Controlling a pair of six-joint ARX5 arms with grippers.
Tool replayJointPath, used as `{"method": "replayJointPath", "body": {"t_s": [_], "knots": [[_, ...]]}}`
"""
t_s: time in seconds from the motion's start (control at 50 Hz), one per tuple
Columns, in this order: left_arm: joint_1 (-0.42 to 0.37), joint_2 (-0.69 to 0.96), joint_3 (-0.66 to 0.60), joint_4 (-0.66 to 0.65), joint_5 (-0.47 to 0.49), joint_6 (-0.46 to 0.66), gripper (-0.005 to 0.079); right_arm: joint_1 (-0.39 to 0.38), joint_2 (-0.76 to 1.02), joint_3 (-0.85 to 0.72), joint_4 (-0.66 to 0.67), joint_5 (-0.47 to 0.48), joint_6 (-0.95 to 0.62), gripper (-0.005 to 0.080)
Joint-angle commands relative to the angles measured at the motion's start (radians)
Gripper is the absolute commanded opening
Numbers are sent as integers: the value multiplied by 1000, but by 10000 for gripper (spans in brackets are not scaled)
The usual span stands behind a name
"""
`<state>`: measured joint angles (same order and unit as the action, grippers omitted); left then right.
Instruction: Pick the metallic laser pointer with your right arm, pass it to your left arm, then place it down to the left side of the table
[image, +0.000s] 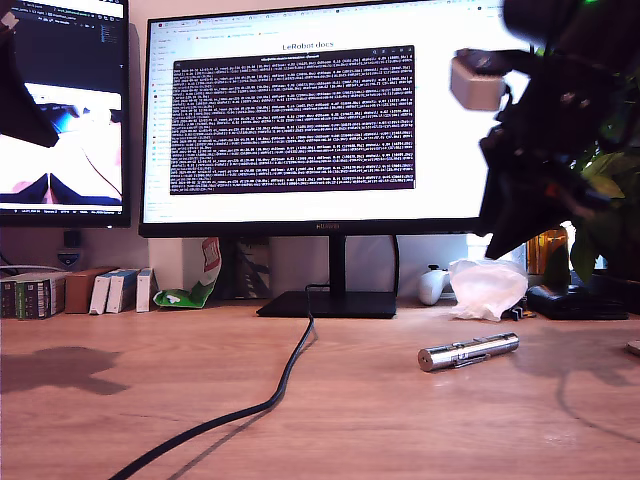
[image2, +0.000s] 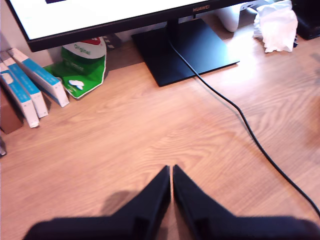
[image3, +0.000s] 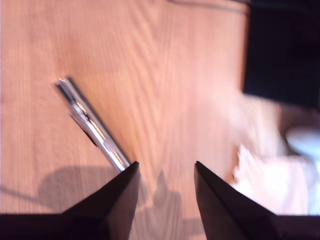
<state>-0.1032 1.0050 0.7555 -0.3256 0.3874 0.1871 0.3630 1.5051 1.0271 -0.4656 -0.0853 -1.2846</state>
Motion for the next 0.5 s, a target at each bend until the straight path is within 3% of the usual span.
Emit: {"method": "replayJointPath", "body": {"t_s": [0.0, 0.16, 0.48], "knots": [[-5, 9, 12, 8, 6, 0, -23, 6, 51, 29, -9, 27, -10, 344], [-12, 9, 12, 9, 32, 0, -23, 37, 116, 34, -47, 49, -101, 373], [-33, 9, 12, 9, 32, 0, -23, 89, 154, 34, -116, -43, -156, 400]]}}
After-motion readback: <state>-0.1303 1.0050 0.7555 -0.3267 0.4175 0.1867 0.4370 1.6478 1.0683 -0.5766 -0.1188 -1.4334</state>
